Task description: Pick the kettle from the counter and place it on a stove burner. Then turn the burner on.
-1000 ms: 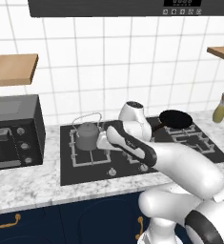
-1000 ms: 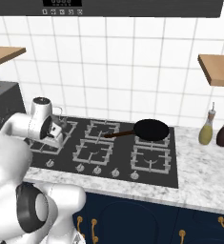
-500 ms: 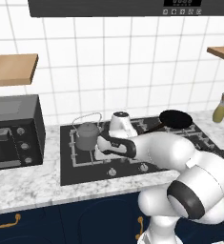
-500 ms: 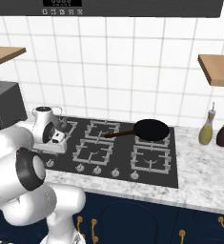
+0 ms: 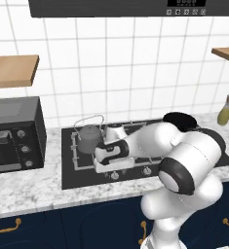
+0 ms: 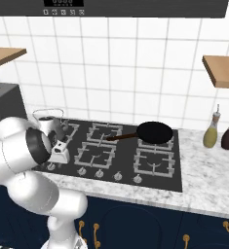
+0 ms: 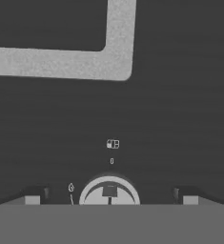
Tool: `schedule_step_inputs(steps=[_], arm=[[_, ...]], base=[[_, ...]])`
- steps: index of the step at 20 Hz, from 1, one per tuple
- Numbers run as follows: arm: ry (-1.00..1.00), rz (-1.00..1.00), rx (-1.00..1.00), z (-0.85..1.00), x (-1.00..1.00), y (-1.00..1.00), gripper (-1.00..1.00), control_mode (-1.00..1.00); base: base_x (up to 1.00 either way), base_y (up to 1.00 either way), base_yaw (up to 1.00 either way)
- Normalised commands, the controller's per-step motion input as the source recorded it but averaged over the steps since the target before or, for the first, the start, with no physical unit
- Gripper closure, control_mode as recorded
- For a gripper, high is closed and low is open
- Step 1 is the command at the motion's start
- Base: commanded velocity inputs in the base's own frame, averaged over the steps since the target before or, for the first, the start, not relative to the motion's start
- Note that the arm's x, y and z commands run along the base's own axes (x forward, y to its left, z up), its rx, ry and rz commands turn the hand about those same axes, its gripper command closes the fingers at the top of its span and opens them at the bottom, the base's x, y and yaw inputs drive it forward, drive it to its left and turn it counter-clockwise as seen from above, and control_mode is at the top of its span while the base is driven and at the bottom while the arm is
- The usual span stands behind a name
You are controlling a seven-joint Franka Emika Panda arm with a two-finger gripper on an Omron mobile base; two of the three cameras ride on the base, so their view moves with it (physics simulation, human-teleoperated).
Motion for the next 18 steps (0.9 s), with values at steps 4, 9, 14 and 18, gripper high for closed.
schedule_step_inputs(steps=[4, 9, 14, 18], arm=[[0.01, 0.0, -0.01, -0.26, 0.0, 0.0, -1.0, -1.0], [-0.01, 0.0, 0.0, 0.0, 0.0, 0.0, 1.0, -1.0], [0.0, 0.0, 0.0, 0.0, 0.0, 0.0, 1.0, -1.0], [-0.02, 0.01, 0.0, 0.0, -0.05, 0.0, 1.0, -1.0]], base=[[0.0, 0.0, 0.0], [0.0, 0.0, 0.0], [0.0, 0.0, 0.0], [0.0, 0.0, 0.0]])
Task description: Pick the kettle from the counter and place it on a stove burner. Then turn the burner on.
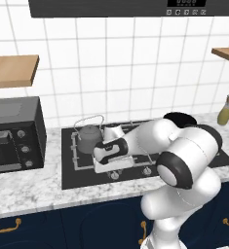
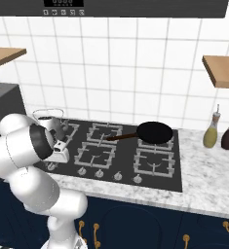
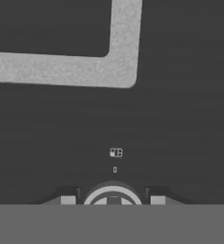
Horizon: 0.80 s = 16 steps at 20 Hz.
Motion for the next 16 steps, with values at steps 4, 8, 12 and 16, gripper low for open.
schedule_step_inputs(steps=[4, 8, 12, 16], arm=[[-0.15, 0.24, 0.0, 0.04, -0.33, 0.0, 1.0, -1.0], [-0.11, 0.37, 0.0, 0.24, -0.07, 0.0, 1.0, -1.0], [-0.01, 0.45, -0.03, 0.17, 0.0, 0.0, 1.0, -1.0], [0.0, 0.46, -0.06, 0.19, 0.03, 0.06, 1.0, -1.0]], base=[[0.0, 0.0, 0.0], [0.0, 0.0, 0.0], [0.0, 0.0, 0.0], [0.0, 0.0, 0.0]])
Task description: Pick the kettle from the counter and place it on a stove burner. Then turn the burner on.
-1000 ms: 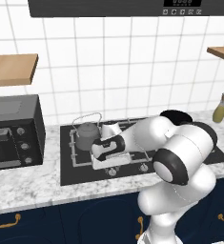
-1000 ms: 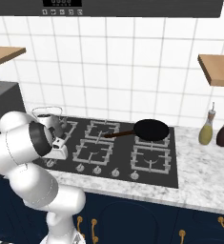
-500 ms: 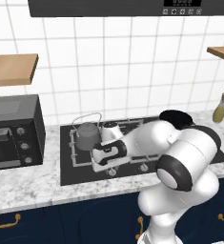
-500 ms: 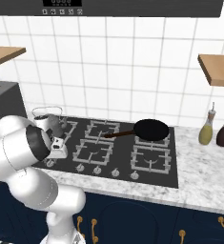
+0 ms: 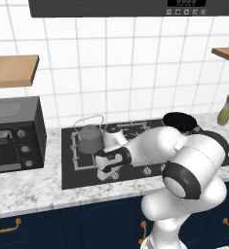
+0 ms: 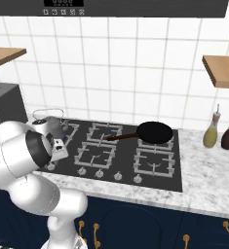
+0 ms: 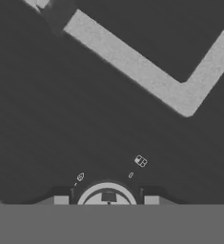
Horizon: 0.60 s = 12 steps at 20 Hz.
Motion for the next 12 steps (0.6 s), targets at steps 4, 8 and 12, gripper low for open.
schedule_step_inputs(steps=[4, 8, 12], arm=[[0.0, 0.49, -0.07, 0.15, 0.04, 0.04, 1.0, -1.0], [-0.04, 0.48, -0.08, 0.1, 0.0, 0.01, 1.0, -1.0], [-0.07, 0.5, -0.07, 0.04, 0.0, 0.02, 1.0, -1.0]], base=[[0.0, 0.0, 0.0], [0.0, 0.0, 0.0], [0.0, 0.0, 0.0]])
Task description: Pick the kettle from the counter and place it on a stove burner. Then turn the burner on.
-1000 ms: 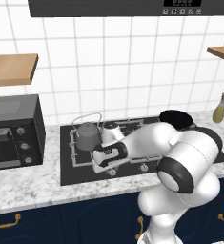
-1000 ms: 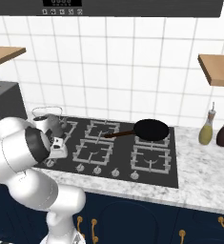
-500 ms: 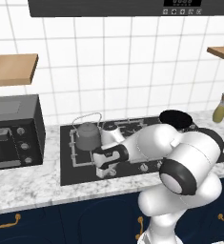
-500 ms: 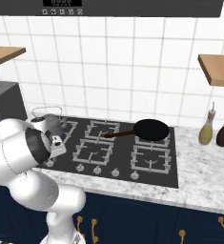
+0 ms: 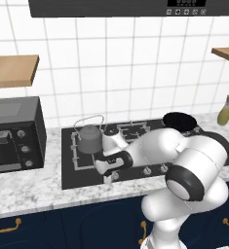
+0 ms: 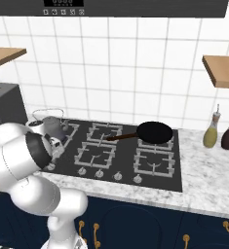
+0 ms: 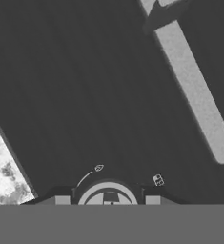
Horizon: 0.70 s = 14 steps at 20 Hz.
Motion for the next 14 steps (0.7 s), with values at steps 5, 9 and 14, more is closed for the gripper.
schedule_step_inputs(steps=[5, 9, 14], arm=[[-0.02, 0.65, -0.06, 0.0, 0.0, 0.0, 1.0, -1.0], [-0.04, 0.64, -0.08, 0.0, -0.01, 0.0, 1.0, -1.0], [-0.05, 0.49, -0.06, 0.0, -0.06, 0.0, 1.0, -1.0]], base=[[0.0, 0.0, 0.0], [0.0, 0.0, 0.0], [0.0, 0.0, 0.0]])
